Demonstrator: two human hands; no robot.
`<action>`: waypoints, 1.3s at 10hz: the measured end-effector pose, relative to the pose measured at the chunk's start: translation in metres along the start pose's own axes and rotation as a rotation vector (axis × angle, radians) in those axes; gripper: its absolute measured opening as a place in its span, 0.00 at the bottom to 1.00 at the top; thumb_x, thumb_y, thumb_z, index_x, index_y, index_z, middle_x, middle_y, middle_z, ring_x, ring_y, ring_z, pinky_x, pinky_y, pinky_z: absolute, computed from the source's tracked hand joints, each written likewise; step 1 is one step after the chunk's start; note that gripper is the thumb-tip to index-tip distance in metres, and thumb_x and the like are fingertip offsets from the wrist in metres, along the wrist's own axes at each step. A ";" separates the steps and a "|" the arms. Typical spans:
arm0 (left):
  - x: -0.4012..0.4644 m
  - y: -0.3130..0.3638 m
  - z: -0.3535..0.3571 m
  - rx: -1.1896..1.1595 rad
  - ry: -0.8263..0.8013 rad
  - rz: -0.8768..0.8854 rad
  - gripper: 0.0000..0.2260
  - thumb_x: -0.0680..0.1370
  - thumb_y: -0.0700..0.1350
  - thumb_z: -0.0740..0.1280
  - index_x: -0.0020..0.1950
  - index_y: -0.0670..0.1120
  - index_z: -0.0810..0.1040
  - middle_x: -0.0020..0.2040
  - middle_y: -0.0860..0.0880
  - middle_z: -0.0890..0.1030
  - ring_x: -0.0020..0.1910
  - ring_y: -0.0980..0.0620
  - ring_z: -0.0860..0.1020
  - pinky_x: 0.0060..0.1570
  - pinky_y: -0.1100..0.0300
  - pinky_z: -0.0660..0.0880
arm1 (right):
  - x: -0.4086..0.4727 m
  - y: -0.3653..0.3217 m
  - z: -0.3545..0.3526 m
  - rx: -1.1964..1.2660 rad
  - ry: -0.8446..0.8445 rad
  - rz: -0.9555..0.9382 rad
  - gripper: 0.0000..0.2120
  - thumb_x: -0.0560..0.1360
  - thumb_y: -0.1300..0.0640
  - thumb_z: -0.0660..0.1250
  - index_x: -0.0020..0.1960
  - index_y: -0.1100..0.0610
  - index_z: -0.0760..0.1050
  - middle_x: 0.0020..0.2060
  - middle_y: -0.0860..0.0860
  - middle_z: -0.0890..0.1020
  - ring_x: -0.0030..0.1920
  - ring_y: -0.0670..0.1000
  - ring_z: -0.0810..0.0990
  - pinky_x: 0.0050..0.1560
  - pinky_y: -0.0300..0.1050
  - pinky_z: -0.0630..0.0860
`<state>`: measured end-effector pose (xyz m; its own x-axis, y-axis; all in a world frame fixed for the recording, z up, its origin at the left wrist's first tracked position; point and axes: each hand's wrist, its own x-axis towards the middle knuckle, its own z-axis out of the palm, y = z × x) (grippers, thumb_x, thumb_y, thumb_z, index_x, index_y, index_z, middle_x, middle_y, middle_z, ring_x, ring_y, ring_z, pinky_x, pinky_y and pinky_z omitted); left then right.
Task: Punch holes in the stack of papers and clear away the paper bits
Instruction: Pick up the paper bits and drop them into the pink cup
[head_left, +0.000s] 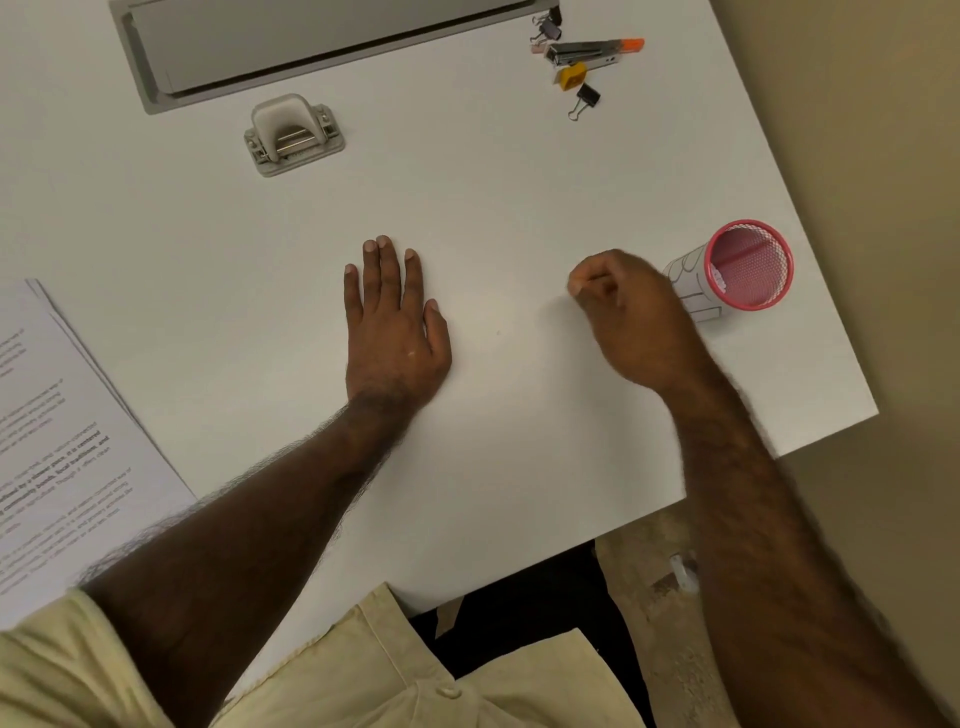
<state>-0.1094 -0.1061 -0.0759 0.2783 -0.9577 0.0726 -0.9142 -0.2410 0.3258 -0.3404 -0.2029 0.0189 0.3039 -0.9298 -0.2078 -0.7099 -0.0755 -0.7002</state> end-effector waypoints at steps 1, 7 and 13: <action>0.001 0.000 0.000 0.001 -0.004 0.001 0.29 0.86 0.48 0.55 0.85 0.38 0.58 0.86 0.35 0.54 0.87 0.38 0.49 0.85 0.38 0.47 | -0.009 0.002 -0.034 0.106 0.172 0.017 0.07 0.82 0.63 0.66 0.51 0.52 0.79 0.39 0.42 0.80 0.37 0.37 0.77 0.42 0.29 0.72; 0.000 0.000 0.000 0.014 -0.019 -0.005 0.29 0.86 0.50 0.52 0.86 0.40 0.57 0.87 0.36 0.52 0.87 0.40 0.48 0.86 0.40 0.45 | -0.024 0.036 -0.108 -0.214 0.564 0.204 0.10 0.77 0.49 0.72 0.53 0.54 0.87 0.43 0.50 0.87 0.41 0.48 0.82 0.50 0.47 0.82; -0.001 0.001 -0.002 0.003 -0.015 -0.007 0.29 0.86 0.49 0.52 0.86 0.39 0.57 0.87 0.36 0.53 0.87 0.39 0.49 0.85 0.40 0.45 | -0.021 0.023 -0.102 -0.217 0.663 0.204 0.12 0.77 0.46 0.70 0.52 0.53 0.86 0.46 0.49 0.87 0.41 0.49 0.82 0.50 0.48 0.82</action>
<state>-0.1100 -0.1052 -0.0743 0.2803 -0.9583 0.0557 -0.9130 -0.2483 0.3237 -0.4283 -0.2216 0.0766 -0.2479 -0.9508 0.1858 -0.8422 0.1167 -0.5264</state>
